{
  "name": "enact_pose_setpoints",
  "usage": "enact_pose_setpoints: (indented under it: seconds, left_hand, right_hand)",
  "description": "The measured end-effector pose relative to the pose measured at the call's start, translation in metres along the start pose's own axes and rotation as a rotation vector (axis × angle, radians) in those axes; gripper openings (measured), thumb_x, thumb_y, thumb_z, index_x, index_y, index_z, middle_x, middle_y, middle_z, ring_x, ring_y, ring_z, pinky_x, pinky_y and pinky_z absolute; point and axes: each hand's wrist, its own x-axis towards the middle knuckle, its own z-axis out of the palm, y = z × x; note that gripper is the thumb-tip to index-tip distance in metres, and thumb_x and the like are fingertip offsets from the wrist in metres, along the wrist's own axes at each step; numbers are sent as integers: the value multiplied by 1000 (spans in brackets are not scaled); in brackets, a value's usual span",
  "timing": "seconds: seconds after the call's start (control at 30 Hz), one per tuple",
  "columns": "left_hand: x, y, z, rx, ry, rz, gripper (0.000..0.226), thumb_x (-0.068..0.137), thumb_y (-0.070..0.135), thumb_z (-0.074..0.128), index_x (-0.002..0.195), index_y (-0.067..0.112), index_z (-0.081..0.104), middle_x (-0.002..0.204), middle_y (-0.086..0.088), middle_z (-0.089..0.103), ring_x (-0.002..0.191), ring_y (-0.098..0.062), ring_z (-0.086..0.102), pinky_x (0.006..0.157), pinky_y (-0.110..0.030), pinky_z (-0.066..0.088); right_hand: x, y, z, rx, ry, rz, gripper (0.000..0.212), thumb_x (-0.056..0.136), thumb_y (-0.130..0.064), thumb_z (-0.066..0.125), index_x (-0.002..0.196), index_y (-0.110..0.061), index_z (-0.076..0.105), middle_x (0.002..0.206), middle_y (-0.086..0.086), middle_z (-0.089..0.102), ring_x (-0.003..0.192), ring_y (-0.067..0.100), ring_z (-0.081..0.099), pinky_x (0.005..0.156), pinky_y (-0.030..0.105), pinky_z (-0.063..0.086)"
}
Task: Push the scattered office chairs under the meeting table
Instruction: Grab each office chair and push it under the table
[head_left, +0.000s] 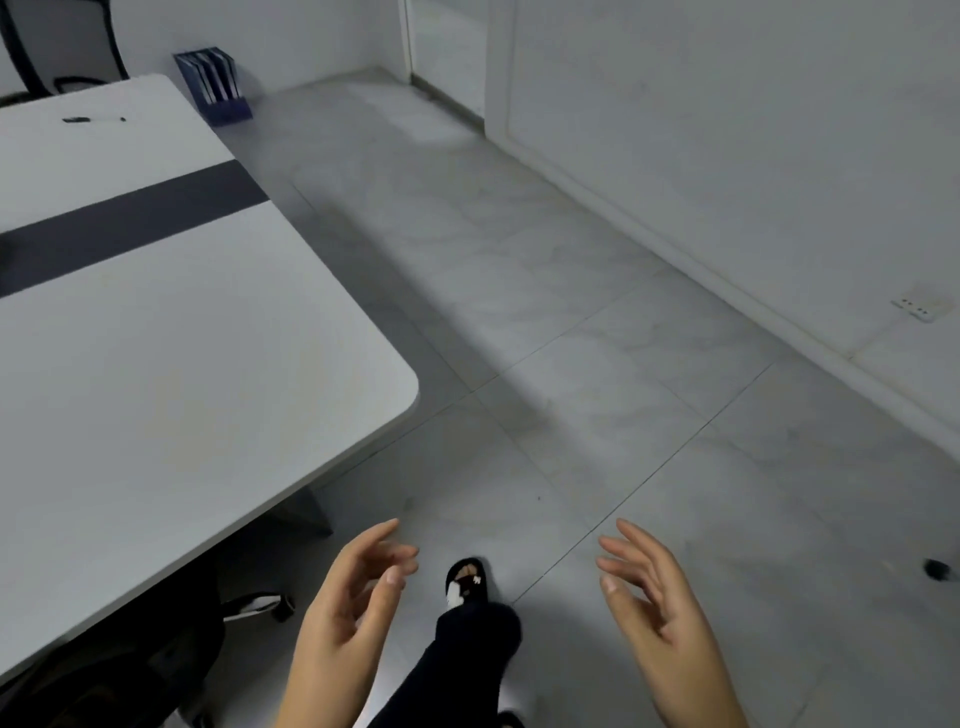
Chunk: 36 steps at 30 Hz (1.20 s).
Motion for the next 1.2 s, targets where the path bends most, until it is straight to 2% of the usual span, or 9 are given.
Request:
enact_pose_setpoints:
  seconds: [0.17,0.43,0.5,0.6,0.73,0.9,1.0,1.07,1.2]
  left_hand:
    - [104,5,41,-7,-36,7,32,74,45,51,104,46,59,98,5,67,91,-13,65,84,-38,51]
    - [265,32,78,-20,-47,28,31,73,45,53,103,46,60,99,4,67,90,-10,66,84,-31,52]
    - [297,33,89,-17,-32,29,30,73,43,53,102,48,61,97,4,68,89,-10,66,82,-28,52]
    - [346,35,108,-20,-2,33,28,76,38,56,102,45,61,97,3,68,89,-10,66,81,-26,52]
    - [423,37,144,-36,96,43,30,73,44,52,101,48,61,97,3,68,89,-10,66,82,-26,52]
    - [519,51,203,-99,216,52,27,75,39,53,99,47,62,98,2,68,86,-11,65,77,-23,53]
    - [572,63,229,-112,261,44,26,81,24,52,103,33,64,98,-1,67,84,-13,65,77,-27,53]
    - [601,65,236,-110,292,27,28,79,32,53,105,28,63,99,-2,67,85,-14,65,77,-28,54]
    - [654,63,233,-105,414,-8,30,73,42,51,101,43,63,99,-3,67,86,-14,66,76,-25,53]
  right_hand:
    - [108,-14,-12,-2,26,-25,44,84,1,56,113,-31,52,105,-6,66,97,3,61,76,9,44]
    - [268,-58,-27,38,107,-70,42,84,0,55,113,-29,53,108,-13,63,98,6,62,75,8,44]
    - [303,-63,-32,52,123,-62,37,84,-7,56,114,-29,54,106,-6,66,99,8,62,76,11,46]
    - [361,-70,-38,49,108,-66,36,79,-35,59,115,-30,54,107,-6,66,100,9,62,78,12,47]
    - [459,-80,-51,20,24,-98,37,85,-8,55,114,-32,53,106,-11,65,100,5,60,77,9,45]
    - [587,-114,-78,-20,-79,-153,37,86,-7,56,117,-27,53,104,-10,66,99,3,60,77,11,46]
    - [656,-133,-81,-34,-149,-184,37,85,-5,56,114,-28,54,104,-8,66,97,5,61,77,12,47]
    - [695,-137,-75,-36,-203,-174,37,85,-4,56,113,-28,54,107,-5,65,96,4,61,75,10,46]
    - [766,-147,-48,-45,-322,-138,37,85,-3,56,112,-28,55,110,-2,64,94,-1,61,75,8,45]
